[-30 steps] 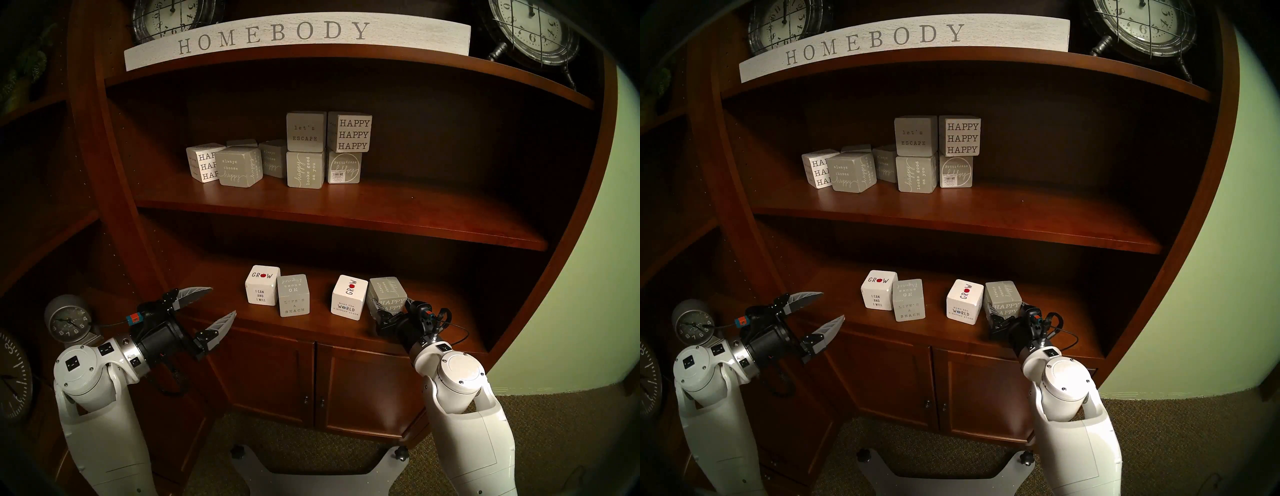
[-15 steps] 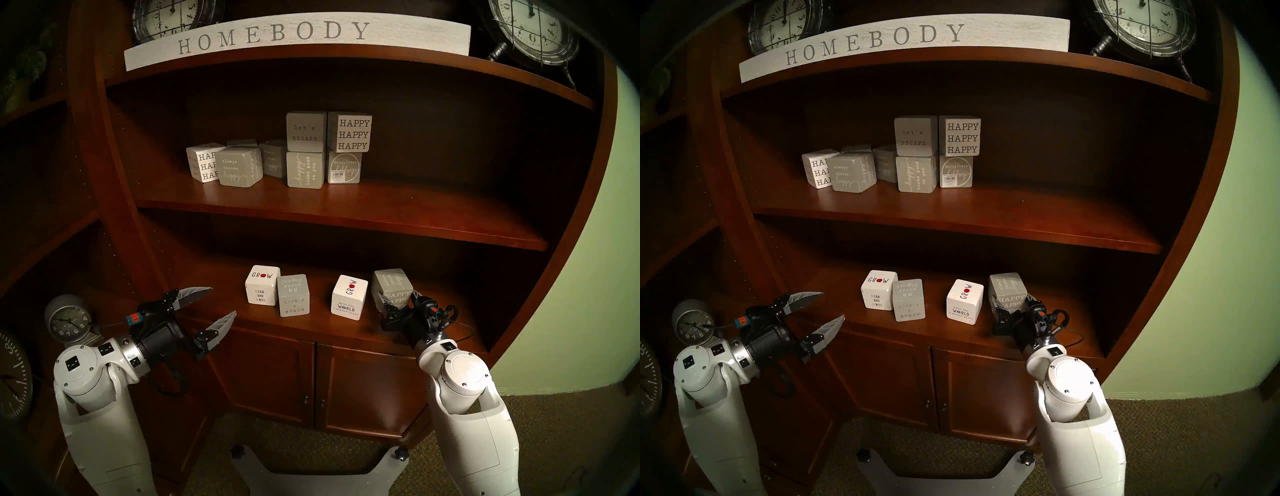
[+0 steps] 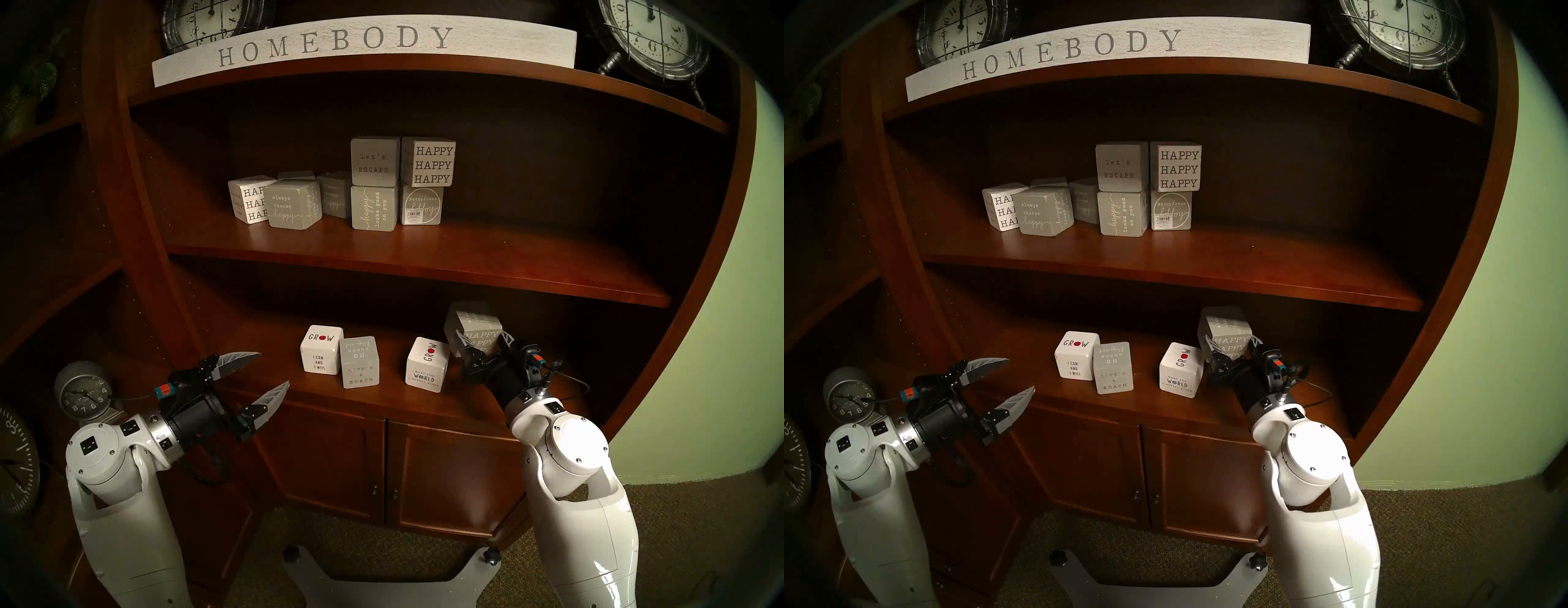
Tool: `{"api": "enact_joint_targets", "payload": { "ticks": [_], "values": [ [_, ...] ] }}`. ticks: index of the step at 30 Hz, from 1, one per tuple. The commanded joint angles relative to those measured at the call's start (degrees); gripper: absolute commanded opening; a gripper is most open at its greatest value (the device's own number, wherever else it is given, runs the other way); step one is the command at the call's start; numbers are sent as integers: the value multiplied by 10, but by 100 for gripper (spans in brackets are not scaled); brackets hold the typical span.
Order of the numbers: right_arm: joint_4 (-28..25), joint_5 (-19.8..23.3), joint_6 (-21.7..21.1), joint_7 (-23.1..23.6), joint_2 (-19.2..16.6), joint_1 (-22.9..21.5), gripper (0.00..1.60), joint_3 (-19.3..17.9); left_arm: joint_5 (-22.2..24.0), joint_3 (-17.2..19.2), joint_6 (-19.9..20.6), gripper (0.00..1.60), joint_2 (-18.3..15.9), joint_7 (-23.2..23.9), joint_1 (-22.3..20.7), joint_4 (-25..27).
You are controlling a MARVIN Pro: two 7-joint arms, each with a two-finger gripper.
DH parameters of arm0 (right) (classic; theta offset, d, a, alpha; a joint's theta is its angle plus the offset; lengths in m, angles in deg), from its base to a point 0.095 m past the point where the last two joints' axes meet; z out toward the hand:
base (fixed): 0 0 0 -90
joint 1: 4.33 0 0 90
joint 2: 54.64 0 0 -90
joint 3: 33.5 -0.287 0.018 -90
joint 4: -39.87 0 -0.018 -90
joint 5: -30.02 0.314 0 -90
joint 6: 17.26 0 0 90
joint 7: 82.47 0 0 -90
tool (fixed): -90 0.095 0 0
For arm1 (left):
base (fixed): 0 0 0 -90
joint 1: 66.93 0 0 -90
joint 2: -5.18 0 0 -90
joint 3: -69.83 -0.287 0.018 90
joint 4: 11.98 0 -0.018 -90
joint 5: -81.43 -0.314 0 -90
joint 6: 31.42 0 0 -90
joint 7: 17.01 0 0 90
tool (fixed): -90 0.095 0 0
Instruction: Stack four cubes vertically into two groups
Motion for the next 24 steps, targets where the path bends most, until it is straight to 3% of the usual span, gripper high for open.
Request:
{"api": "enact_joint_targets", "payload": {
  "ticks": [1, 14, 24],
  "values": [
    [-17, 6, -7, -4, 24, -31, 31, 25, 2, -1, 0, 160, -1, 0, 0, 7],
    [-25, -4, -23, -11, 29, -21, 33, 54, 2, -1, 0, 160, -1, -1, 1, 7],
    [-18, -4, -30, -18, 27, -7, 48, 59, 2, -1, 0, 160, -1, -1, 1, 7]
  ]
}}
